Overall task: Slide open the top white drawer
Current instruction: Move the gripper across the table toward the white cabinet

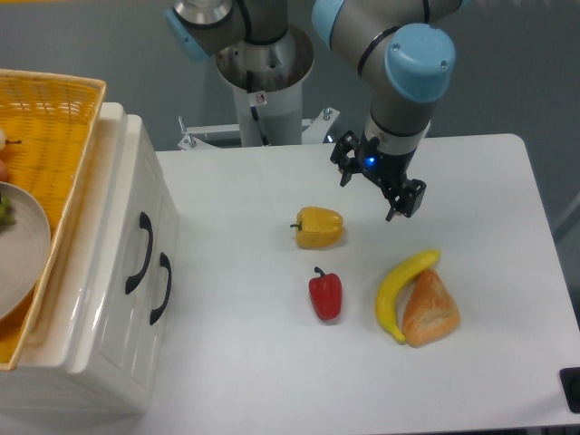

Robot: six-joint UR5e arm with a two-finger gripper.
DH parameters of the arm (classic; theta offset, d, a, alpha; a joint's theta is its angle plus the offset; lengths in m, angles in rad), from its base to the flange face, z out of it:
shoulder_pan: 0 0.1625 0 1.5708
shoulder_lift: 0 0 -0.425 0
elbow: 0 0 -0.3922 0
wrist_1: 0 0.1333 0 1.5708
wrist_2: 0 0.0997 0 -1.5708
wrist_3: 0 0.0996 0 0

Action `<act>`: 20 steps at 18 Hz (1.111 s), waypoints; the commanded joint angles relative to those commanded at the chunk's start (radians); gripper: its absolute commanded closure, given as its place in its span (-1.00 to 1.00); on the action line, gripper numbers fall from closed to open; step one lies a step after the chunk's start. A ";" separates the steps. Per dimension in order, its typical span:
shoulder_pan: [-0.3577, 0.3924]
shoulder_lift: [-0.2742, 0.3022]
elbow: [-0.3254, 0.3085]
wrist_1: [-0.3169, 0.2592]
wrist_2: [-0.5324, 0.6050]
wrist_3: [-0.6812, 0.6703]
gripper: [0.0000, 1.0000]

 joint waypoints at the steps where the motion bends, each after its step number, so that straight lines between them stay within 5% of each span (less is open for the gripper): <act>1: -0.011 0.000 0.002 0.000 0.000 0.000 -1.00; 20: -0.149 -0.046 0.040 0.003 -0.084 -0.394 -1.00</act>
